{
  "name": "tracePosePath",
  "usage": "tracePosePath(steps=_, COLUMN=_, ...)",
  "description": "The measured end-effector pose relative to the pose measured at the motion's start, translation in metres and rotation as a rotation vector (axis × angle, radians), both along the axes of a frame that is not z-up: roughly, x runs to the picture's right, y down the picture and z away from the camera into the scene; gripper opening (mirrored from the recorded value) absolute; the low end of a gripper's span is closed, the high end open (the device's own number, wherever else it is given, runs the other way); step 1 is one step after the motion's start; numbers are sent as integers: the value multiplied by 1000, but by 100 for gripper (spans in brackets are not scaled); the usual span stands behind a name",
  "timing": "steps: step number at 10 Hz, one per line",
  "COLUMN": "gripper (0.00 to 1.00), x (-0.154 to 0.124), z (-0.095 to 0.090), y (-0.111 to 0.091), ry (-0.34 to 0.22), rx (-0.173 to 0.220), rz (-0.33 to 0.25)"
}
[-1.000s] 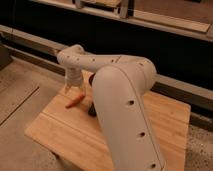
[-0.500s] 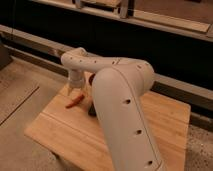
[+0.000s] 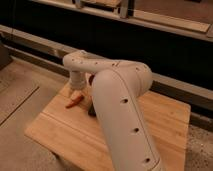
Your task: Place the pepper on the white sponge
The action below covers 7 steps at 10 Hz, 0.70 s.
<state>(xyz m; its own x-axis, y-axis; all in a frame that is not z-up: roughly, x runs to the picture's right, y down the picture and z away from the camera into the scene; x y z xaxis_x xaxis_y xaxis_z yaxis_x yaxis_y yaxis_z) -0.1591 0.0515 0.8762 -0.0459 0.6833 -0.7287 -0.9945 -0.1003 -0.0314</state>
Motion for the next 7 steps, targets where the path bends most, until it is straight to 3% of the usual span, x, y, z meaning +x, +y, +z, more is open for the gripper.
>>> tracePosePath(steps=1, gripper=43, x=0, z=3, y=-1, ry=-9, rx=6, rz=6)
tracePosePath(steps=5, gripper=4, x=1, z=0, y=-7, ry=-32, rx=31, rz=7)
tracePosePath(steps=7, gripper=0, x=3, z=-5, y=-13, ry=-35, rx=52, rz=4)
